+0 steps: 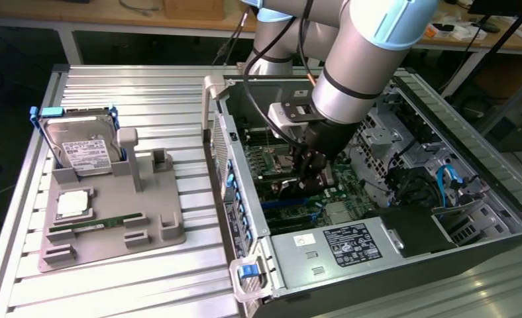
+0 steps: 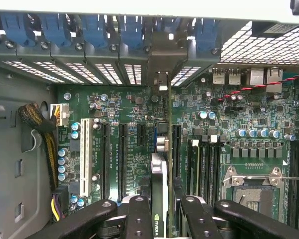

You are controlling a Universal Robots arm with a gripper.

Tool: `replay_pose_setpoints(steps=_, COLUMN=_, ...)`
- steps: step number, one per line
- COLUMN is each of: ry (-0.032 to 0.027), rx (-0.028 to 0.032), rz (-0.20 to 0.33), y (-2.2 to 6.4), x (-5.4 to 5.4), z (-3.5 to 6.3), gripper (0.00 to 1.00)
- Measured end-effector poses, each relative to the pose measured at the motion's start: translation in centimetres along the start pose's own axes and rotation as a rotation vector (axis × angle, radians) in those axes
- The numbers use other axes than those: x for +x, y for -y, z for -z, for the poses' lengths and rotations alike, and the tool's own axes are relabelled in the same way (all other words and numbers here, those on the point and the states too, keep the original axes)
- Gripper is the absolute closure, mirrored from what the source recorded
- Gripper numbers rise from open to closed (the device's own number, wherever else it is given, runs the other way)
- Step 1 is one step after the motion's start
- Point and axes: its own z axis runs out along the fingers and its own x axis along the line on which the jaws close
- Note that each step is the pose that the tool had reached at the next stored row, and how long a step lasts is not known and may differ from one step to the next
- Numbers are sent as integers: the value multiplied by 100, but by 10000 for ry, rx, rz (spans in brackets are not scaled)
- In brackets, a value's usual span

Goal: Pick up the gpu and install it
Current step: 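Insert the gpu into the slot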

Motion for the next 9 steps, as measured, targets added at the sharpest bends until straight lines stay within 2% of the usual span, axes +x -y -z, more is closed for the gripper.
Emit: replay_pose_setpoints(steps=9, ry=12, rx=3, rz=-108, y=-7, x=5, z=-1, gripper=73)
